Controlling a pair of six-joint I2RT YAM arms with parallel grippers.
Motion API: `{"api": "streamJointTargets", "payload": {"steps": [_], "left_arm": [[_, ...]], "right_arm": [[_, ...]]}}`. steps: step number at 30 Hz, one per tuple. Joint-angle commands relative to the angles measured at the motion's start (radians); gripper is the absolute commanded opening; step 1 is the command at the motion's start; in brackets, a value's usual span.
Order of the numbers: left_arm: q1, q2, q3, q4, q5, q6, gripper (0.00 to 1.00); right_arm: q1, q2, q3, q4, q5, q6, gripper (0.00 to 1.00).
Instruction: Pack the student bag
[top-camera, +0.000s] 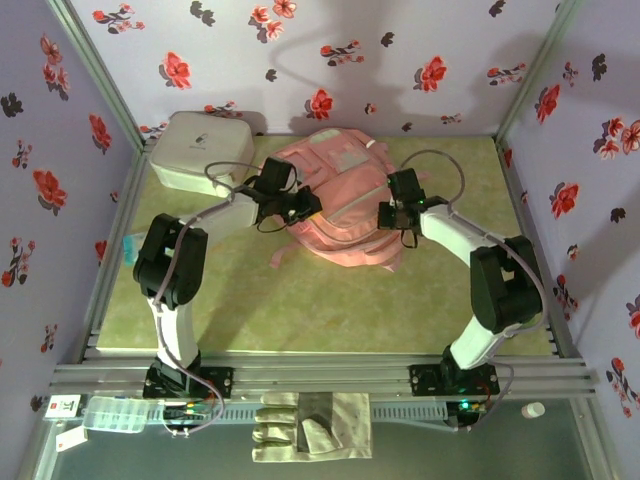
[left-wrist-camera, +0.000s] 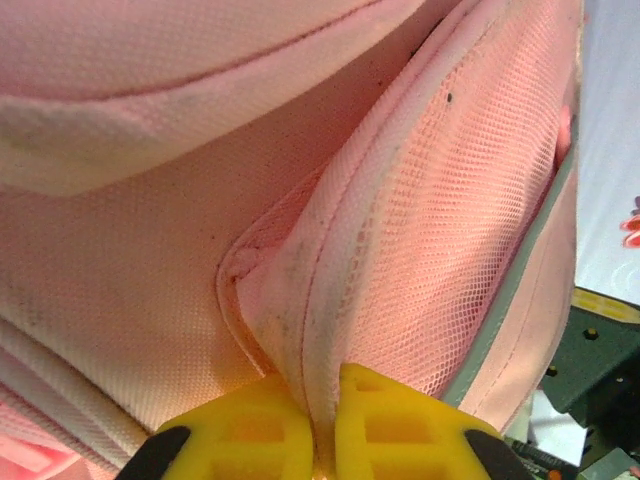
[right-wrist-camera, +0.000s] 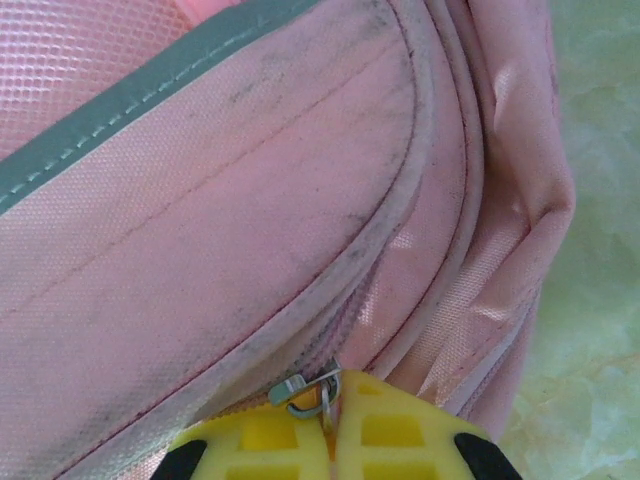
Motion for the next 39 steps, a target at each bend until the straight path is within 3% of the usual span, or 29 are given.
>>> {"api": "streamJointTargets", "payload": {"steps": [1, 2, 7, 10, 16, 20, 29, 39], "left_arm": [[0.041, 0.011, 0.066, -0.204, -0.109, 0.186, 0.0], [0.044, 0.0, 0.069, -0.224, -0.142, 0.206, 0.02], [0.07, -0.119, 0.006, -0.257, -0.209, 0.232, 0.31], [0.084, -0.221, -0.074, -0.262, -0.249, 0.206, 0.4], [0.105, -0.404, -0.287, -0.184, -0.276, 0.046, 0.49], [0.105, -0.479, -0.41, -0.049, -0.228, -0.088, 0.54], [0.096, -0.442, -0.564, 0.298, -0.143, -0.363, 0.55], [0.072, -0.336, -0.576, 0.468, -0.177, -0.474, 0.4]], "right_arm": [[-0.02, -0.045, -0.012, -0.079, 0.092, -0.013, 0.0], [0.009, -0.062, -0.028, -0.08, 0.091, -0.018, 0.0], [0.143, -0.105, -0.059, -0.078, 0.035, -0.003, 0.0], [0.229, -0.095, -0.031, -0.06, 0.001, 0.021, 0.0], [0.376, -0.024, 0.05, -0.001, -0.046, 0.079, 0.0], [0.462, 0.027, 0.097, 0.025, -0.063, 0.106, 0.0], [0.492, 0.027, 0.069, 0.093, -0.097, 0.145, 0.0], [0.49, 0.012, 0.059, 0.088, -0.09, 0.14, 0.0]]}}
